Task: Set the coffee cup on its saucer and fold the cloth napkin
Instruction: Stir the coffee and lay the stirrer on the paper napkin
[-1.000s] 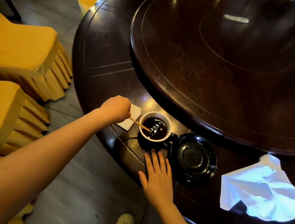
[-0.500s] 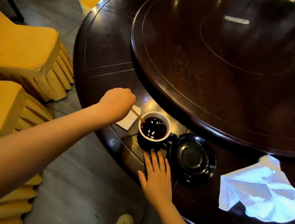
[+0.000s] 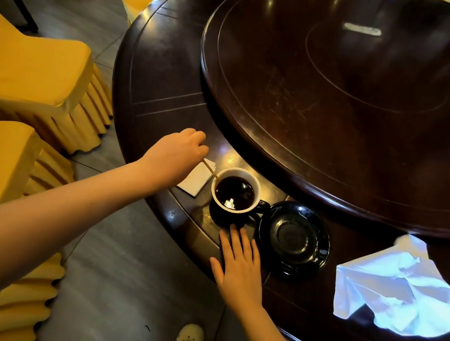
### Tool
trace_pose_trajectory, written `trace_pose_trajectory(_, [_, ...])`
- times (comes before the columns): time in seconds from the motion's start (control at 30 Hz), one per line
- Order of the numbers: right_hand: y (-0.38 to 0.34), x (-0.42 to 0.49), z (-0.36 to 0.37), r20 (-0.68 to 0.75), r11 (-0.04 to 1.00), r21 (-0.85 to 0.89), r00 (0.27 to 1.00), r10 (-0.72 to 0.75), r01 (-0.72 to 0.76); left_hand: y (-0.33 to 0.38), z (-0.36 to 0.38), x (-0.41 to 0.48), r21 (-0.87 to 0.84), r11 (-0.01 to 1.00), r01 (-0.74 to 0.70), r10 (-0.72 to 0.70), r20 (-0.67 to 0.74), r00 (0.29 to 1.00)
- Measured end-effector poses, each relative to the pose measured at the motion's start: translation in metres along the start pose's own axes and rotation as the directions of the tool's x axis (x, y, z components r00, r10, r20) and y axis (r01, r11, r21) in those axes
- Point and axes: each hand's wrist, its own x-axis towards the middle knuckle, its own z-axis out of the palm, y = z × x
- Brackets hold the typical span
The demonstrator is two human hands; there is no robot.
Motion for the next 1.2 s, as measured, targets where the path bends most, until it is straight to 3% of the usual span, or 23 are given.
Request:
trace_pose_trajectory(0.4, [-0.001,0.000,0.000,0.001,1.000,0.000,1.000,0.004,-0.004,-0.005,-0.002,-0.024,-0.097,0.993,0.061,-0.056,0.049,0.997])
trace_pose_trajectory(0.53, [-0.001,0.000,-0.001,0.004,1.000,0.008,1.000,0.006,-0.006,-0.010,-0.010,-0.024,-0.189,0.980,0.057,-0.069,-0.060,0.996])
trace_pose_trajectory(0.63, [-0.001,0.001,0.000,0.009,1.000,0.014,1.000,0.004,-0.005,-0.017,-0.005,-0.031,-0.372,0.920,0.125,-0.194,-0.155,0.969])
trace_pose_trajectory(0.77, [-0.001,0.000,-0.001,0.029,1.000,0.018,1.000,0.009,-0.009,-0.025,0.025,-0.048,-0.613,0.741,0.276,-0.486,-0.205,0.849])
trace_pose_trajectory(0.87, [-0.002,0.001,-0.003,0.036,1.000,0.014,0.999,0.008,-0.008,-0.021,0.063,-0.061,-0.728,0.540,0.422,-0.745,-0.180,0.642])
trace_pose_trajectory(0.97, [-0.002,0.001,-0.003,0.042,1.000,0.008,0.999,0.015,-0.015,-0.004,0.097,-0.065,-0.805,0.338,0.487,-0.881,-0.089,0.464])
trace_pose_trajectory(1.07, [-0.002,0.001,-0.002,0.046,1.000,0.002,0.999,0.017,-0.017,0.022,0.115,-0.057,-0.843,0.249,0.478,-0.914,-0.041,0.404])
trace_pose_trajectory(1.2, [-0.001,0.001,-0.001,0.046,1.000,-0.006,0.999,0.016,-0.016,0.046,0.133,-0.049,-0.817,0.201,0.540,-0.908,0.051,0.415])
